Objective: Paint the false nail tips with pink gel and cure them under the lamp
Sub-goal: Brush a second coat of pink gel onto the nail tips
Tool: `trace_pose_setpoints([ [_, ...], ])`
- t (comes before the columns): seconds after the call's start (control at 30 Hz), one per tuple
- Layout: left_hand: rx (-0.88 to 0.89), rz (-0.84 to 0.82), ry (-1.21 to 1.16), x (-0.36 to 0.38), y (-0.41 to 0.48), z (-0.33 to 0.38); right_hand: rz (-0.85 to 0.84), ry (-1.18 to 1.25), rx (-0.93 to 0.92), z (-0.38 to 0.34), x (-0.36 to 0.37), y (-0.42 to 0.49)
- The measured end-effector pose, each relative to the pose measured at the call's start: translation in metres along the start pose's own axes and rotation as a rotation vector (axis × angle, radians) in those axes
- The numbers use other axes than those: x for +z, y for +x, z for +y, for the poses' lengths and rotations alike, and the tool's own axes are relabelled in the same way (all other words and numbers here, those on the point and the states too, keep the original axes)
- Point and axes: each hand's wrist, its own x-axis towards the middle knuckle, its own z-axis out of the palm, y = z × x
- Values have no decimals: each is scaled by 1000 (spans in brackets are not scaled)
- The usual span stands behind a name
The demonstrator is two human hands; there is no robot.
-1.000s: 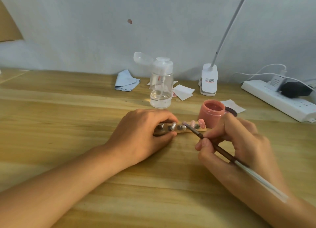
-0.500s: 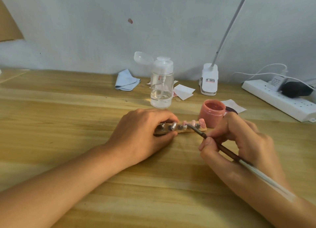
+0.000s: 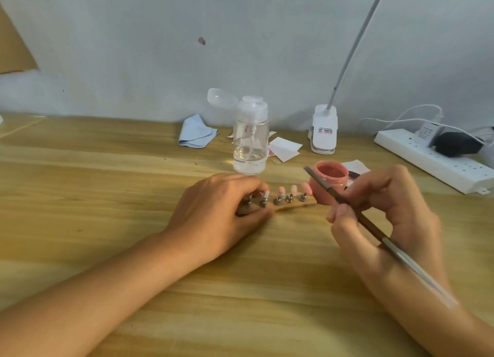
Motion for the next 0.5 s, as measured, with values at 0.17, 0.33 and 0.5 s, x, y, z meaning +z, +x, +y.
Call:
trace_pose_setpoints([
  [0.17, -45, 0, -24, 1, 1, -3, 39, 71, 8, 5, -2, 6],
  [0.33, -56, -22, -16, 3, 2, -3, 161, 278, 316, 23, -9, 15],
  [0.5, -55, -17, -75, 1, 2, -2, 223, 326, 530, 30, -8, 18],
])
